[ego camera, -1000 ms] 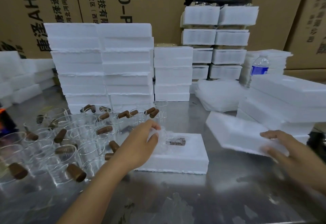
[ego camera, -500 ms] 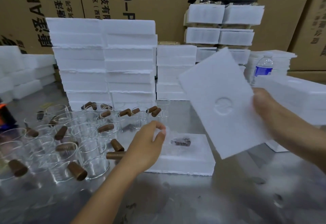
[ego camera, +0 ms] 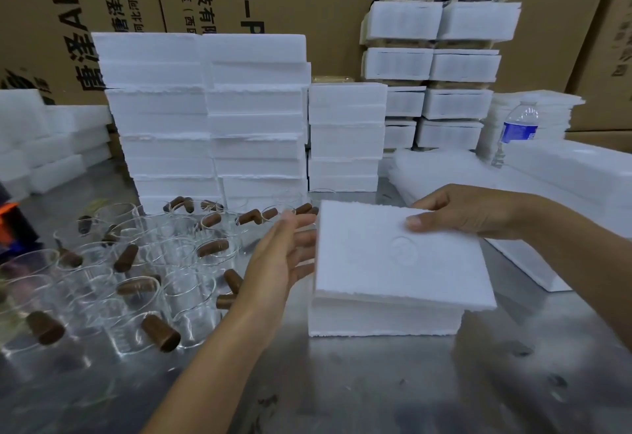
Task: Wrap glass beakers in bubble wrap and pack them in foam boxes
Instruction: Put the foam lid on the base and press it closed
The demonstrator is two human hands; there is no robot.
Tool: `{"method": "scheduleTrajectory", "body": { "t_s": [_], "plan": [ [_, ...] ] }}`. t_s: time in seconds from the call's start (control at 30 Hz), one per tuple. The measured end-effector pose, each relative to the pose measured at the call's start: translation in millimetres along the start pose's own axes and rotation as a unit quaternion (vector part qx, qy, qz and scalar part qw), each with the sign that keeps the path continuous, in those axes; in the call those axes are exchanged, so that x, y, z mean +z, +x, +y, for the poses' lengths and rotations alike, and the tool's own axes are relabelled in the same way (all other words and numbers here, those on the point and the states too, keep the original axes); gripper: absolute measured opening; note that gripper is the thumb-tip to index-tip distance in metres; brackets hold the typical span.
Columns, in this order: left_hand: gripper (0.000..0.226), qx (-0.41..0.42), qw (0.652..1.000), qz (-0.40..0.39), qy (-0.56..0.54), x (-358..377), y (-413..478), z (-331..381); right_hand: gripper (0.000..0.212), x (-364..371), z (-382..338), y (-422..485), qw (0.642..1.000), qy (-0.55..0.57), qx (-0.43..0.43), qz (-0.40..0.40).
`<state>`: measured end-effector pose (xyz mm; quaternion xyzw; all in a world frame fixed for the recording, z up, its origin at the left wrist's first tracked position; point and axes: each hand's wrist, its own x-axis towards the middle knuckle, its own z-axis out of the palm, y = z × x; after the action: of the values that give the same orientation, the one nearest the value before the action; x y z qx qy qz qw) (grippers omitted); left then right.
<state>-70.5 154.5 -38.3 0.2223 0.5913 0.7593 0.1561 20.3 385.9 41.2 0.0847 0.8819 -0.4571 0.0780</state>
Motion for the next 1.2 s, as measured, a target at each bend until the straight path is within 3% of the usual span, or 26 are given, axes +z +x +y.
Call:
{"method": "scheduleTrajectory", "body": {
  "t_s": [0.13,0.3,0.47,0.67,0.87,1.1,1.2],
  "plan": [
    [0.017,0.033,0.991,0.031,0.127,6,-5,-5,0.053,4,4,11,1.000,0.006,0.007,0.022],
    [0.012,-0.027,0.993,0.080,0.086,11,-4,-11,0.056,14,12,24,0.997,0.043,0.017,0.069],
    [0.029,-0.124,0.987,0.084,0.052,9,1,-20,0.049,25,19,32,0.991,0.029,0.040,0.122],
    [0.045,-0.138,0.980,0.085,0.115,0,9,-19,0.055,37,28,31,0.981,-0.007,0.048,0.187],
    [0.034,-0.148,0.975,0.081,0.148,1,15,-12,0.036,41,28,30,0.973,-0.018,0.053,0.225],
    [0.021,-0.138,0.973,0.058,0.175,1,12,-9,0.037,50,26,28,0.967,0.023,0.040,0.249],
    [0.029,-0.153,0.974,0.039,0.166,-3,11,-6,0.042,50,26,25,0.945,0.073,0.009,0.318]
  ]
}}
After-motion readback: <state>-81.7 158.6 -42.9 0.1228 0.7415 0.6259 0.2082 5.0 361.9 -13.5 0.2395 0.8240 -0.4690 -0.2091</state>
